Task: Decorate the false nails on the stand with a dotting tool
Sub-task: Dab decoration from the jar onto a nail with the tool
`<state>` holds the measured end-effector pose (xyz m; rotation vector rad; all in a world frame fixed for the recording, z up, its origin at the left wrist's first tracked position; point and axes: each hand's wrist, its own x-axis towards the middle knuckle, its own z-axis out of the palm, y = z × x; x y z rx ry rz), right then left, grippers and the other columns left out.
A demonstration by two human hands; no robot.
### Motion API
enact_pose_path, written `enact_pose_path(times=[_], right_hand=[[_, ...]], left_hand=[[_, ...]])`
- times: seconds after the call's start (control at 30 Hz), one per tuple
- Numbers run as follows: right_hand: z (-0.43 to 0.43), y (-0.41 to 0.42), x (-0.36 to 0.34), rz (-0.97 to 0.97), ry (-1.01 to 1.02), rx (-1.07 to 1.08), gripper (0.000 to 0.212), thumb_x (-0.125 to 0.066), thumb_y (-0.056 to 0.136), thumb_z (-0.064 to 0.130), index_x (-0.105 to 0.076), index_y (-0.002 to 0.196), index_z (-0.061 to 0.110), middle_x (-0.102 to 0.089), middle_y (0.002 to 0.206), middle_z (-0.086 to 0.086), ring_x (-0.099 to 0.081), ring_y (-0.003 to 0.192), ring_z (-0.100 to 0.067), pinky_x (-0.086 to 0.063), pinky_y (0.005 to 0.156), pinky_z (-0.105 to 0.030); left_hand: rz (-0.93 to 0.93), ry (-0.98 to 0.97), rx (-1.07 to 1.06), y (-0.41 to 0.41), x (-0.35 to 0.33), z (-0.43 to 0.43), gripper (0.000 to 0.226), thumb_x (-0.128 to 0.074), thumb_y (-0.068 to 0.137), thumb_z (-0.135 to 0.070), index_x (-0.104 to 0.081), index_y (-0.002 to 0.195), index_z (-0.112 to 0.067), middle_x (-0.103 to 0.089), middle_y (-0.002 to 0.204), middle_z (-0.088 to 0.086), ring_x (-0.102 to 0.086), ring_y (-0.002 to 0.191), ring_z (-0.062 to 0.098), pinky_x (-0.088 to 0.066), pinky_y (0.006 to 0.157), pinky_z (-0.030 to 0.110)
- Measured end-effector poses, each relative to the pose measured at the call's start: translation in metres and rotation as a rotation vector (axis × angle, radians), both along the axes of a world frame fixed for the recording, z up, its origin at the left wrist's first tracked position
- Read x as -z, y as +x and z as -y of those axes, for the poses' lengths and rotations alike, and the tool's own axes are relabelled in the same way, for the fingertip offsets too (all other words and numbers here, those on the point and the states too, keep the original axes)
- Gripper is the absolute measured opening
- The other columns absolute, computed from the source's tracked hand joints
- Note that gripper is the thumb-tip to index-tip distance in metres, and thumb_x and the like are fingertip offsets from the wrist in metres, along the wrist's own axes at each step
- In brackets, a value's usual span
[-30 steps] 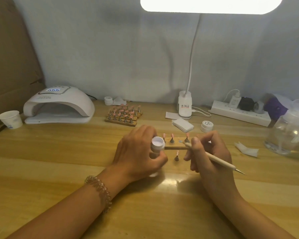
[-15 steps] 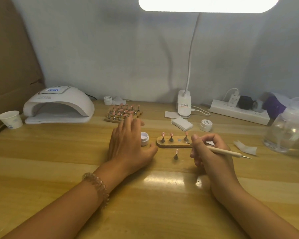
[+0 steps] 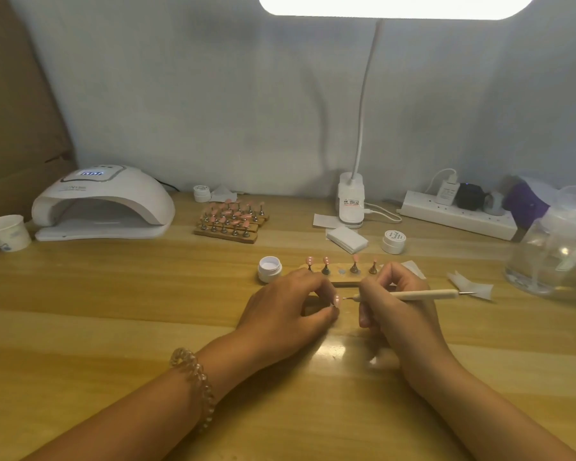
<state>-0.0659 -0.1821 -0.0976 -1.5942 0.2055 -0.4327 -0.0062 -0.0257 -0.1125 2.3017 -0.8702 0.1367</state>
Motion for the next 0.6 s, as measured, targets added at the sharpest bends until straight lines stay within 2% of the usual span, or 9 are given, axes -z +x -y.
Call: enact_pose_path(times=[0.2,0.4,0.6], right_hand=[[0.0018,0.0009,0.0015,-0.016,-0.006,0.027,0.022,-0.059,0.082,0.004,-0.044,0.065,0.009,-0.056,0.044,-0.01,-0.044,0.038,-0.013,-0.034,0.036,-0.021],[0.0005,-0.0005,-0.0004,-0.034,-0.01,-0.018,0.017,-0.06,0.08,0.005,-0.046,0.07,0.004,-0.062,0.051,-0.015,-0.05,0.04,-0.013,-0.04,0.039,-0.024],[-0.0005,0.0,0.0002,-0.039,-0.036,-0.041,0.019,-0.06,0.081,0.001,-0.045,0.07,0.005,-0.063,0.052,-0.017,-0.05,0.04,-0.014,-0.04,0.038,-0.024]], left_hand=[[-0.01,-0.048,0.022,0.0002,0.0004,-0.0019,0.012,-0.069,0.086,-0.036,-0.058,0.083,-0.039,-0.056,0.082,-0.029,-0.05,0.07,-0.007,-0.031,0.057,0.02],[0.003,-0.043,0.037,0.0002,0.0005,-0.0021,0.012,-0.069,0.086,-0.033,-0.058,0.084,-0.037,-0.056,0.082,-0.03,-0.05,0.067,0.0,-0.032,0.057,0.022],[0.021,-0.049,0.045,-0.0006,0.0004,-0.0025,0.01,-0.069,0.087,-0.033,-0.059,0.085,-0.034,-0.054,0.078,-0.028,-0.05,0.066,-0.001,-0.031,0.056,0.023]])
